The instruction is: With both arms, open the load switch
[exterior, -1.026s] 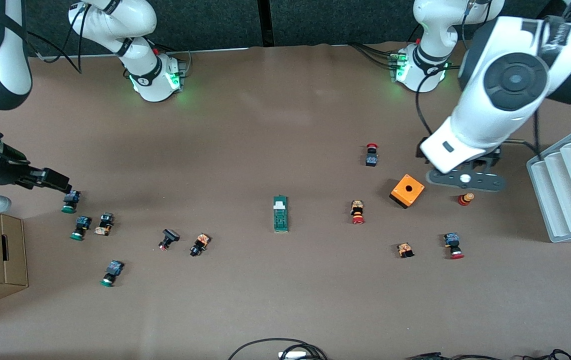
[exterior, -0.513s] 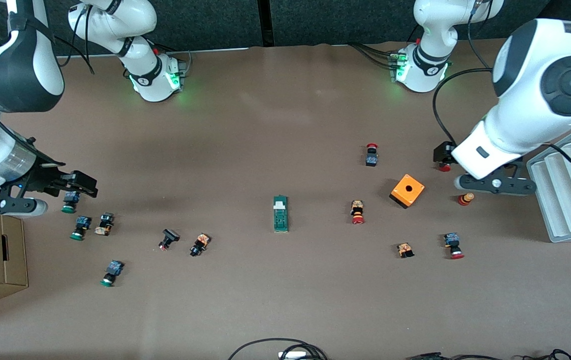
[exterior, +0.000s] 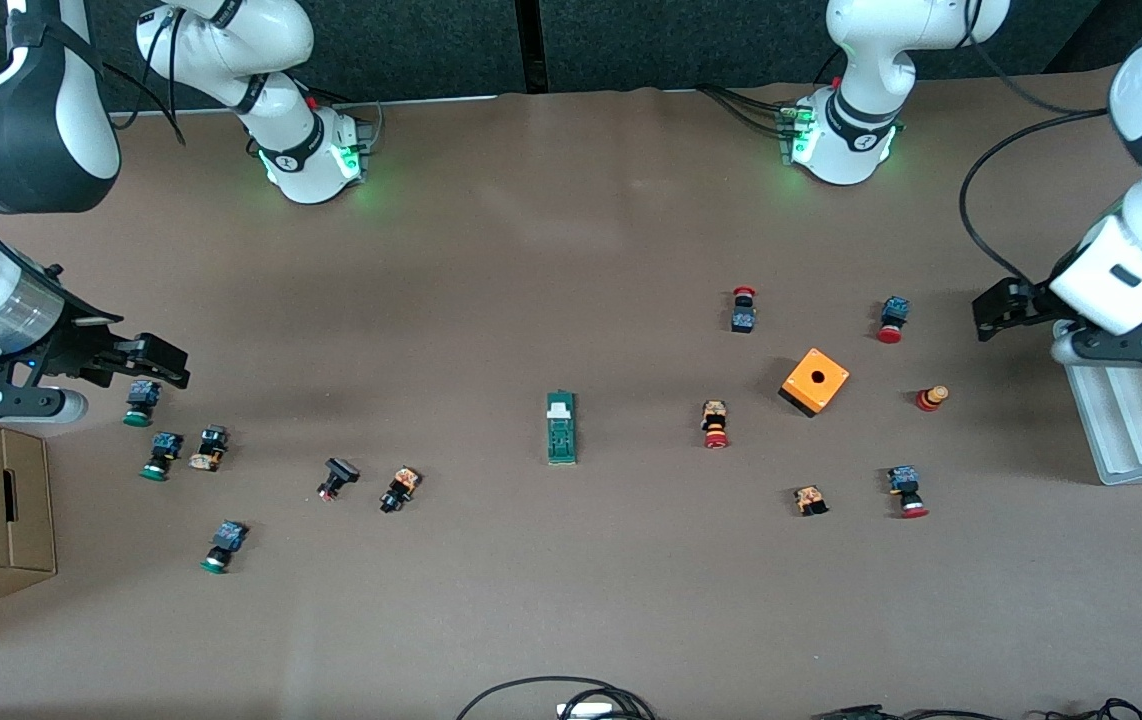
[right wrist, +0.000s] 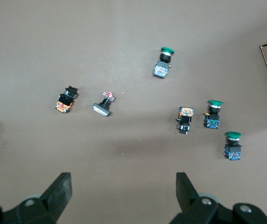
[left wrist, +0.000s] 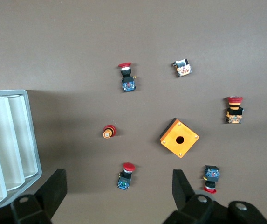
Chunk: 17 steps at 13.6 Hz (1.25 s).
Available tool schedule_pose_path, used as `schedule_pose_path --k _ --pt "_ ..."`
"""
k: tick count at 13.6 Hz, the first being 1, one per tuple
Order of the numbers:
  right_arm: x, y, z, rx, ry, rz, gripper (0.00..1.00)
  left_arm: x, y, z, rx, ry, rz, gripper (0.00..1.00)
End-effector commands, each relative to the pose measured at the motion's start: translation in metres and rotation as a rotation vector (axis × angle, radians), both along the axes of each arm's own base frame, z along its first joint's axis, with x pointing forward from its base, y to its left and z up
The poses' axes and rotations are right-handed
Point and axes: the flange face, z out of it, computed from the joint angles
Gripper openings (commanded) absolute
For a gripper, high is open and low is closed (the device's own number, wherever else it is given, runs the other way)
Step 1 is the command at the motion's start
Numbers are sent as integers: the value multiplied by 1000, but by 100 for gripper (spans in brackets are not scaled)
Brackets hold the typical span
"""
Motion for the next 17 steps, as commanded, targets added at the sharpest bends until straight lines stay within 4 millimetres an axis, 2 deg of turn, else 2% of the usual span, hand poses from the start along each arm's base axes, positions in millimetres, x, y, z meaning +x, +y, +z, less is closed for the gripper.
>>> schedule_pose_path --k 1,3,17 --pt "-2 -8 8 2 2 -4 100 -9 -2 11 -11 -42 36 100" --pt "-1 -7 7 0 2 -2 100 -9 7 10 -34 -39 84 100" --pt "2 -6 4 -11 0 1 100 -11 9 12 -36 -31 105 100"
